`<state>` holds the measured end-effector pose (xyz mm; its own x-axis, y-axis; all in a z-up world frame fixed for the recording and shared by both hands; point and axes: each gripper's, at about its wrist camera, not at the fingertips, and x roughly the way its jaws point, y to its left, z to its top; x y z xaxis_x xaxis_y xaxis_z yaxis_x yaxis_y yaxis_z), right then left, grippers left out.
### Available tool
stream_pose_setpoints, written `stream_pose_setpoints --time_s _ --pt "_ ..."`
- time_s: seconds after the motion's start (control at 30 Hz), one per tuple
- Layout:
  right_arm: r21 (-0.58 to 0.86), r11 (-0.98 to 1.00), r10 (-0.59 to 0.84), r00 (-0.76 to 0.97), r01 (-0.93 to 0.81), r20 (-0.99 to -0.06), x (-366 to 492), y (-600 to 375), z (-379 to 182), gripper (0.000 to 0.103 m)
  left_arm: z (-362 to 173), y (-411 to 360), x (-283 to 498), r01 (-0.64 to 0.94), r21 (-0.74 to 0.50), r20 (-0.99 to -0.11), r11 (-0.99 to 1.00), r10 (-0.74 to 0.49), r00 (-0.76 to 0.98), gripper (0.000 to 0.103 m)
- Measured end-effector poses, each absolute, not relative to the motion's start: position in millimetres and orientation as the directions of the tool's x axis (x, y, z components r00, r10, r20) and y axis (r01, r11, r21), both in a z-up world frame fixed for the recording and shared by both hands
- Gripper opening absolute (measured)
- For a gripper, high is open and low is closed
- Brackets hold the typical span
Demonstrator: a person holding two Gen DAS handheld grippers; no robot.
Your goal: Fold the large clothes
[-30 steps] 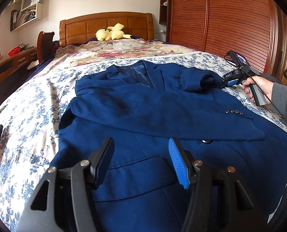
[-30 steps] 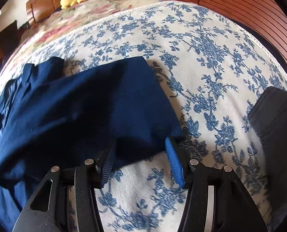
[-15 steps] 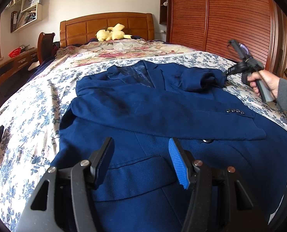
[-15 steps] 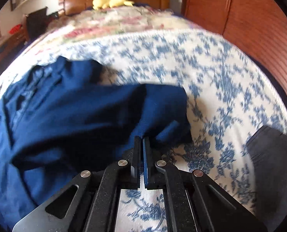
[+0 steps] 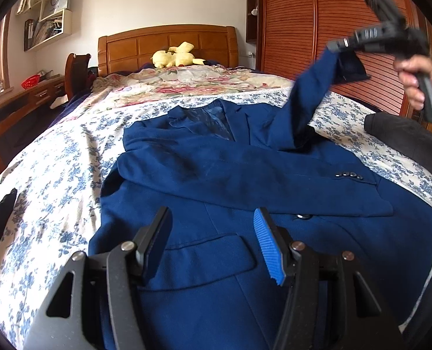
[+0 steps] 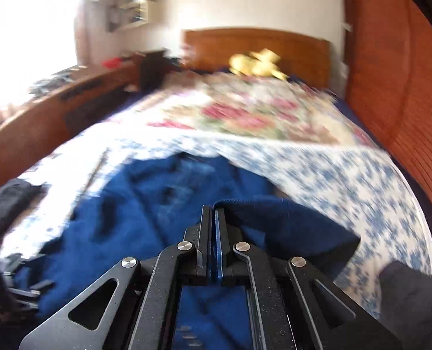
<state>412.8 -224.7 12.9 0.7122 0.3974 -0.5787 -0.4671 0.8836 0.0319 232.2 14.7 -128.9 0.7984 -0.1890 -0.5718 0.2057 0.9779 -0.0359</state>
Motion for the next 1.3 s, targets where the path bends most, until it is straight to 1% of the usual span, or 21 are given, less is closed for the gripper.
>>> stream_pose_setpoints --time_s 0.07,0.13,0.23,0.27,0.3,0.33,0.4,0.43,0.63,0.8,0.9,0.97,1.1,1.3 --pt "0.04 0.844 0.462 0.688 -0.534 -0.559 394.0 -200.9 26.0 0.0 -123.0 12.9 223.5 0.204 -0.024 -0.57 0.979 -0.181 0.801 0.057" --pt "0.068 0.801 0.525 0.642 -0.595 -0.559 376.9 -181.3 32.2 0.0 -116.1 12.6 211.0 0.203 -0.015 -0.565 0.979 -0.176 0.806 0.057" --pt "0.097 0.762 0.571 0.594 -0.64 -0.567 354.5 -161.9 33.6 0.0 -108.2 14.7 195.3 0.195 -0.006 -0.567 0.981 -0.164 0.807 0.057" --pt "0.093 0.756 0.572 0.585 -0.648 -0.575 347.7 -157.4 32.1 0.002 -105.2 15.5 190.6 0.19 -0.007 -0.569 0.982 -0.16 0.807 0.057" --pt "0.084 0.757 0.566 0.585 -0.648 -0.582 342.6 -156.0 30.2 0.003 -102.8 15.8 187.1 0.188 -0.008 -0.571 0.982 -0.159 0.806 0.057" --pt "0.078 0.755 0.565 0.585 -0.651 -0.582 335.0 -155.4 27.1 0.006 -100.3 16.0 183.3 0.186 -0.007 -0.572 0.983 -0.156 0.805 0.057" --pt "0.071 0.751 0.561 0.577 -0.657 -0.594 326.6 -157.8 21.2 0.022 -95.3 15.0 174.7 0.182 0.001 -0.574 0.983 -0.149 0.805 0.057" --pt "0.065 0.753 0.553 0.576 -0.655 -0.602 321.9 -159.6 19.2 0.023 -93.4 13.7 171.0 0.185 0.003 -0.577 0.983 -0.149 0.803 0.057" --pt "0.04 0.797 0.494 0.612 -0.602 -0.618 301.6 -196.6 -4.6 0.025 -89.7 -4.3 158.9 0.216 0.007 -0.589 0.976 -0.17 0.79 0.057" --pt "0.024 0.839 0.428 0.631 -0.544 -0.647 291.8 -226.0 -35.4 0.025 -93.0 -27.4 167.6 0.258 0.013 -0.611 0.966 -0.196 0.767 0.057" --pt "0.03 0.856 0.402 0.628 -0.517 -0.667 287.6 -243.6 -58.4 0.026 -96.8 -43.8 177.7 0.298 -0.001 -0.625 0.955 -0.233 0.745 0.057" --pt "0.038 0.864 0.39 0.62 -0.502 -0.681 286.2 -253.5 -75.5 0.028 -100.4 -54.8 185.5 0.32 -0.005 -0.639 0.947 -0.249 0.728 0.057" --pt "0.073 0.868 0.387 0.579 -0.49 -0.717 284.3 -268.3 -113.8 0.03 -109.3 -76.8 199.6 0.356 0.0 -0.663 0.935 -0.266 0.7 0.057" --pt "0.065 0.891 0.34 0.563 -0.45 -0.753 283.8 -286.0 -158.2 0.031 -118.9 -104.6 216.9 0.399 0.013 -0.687 0.917 -0.282 0.669 0.057"
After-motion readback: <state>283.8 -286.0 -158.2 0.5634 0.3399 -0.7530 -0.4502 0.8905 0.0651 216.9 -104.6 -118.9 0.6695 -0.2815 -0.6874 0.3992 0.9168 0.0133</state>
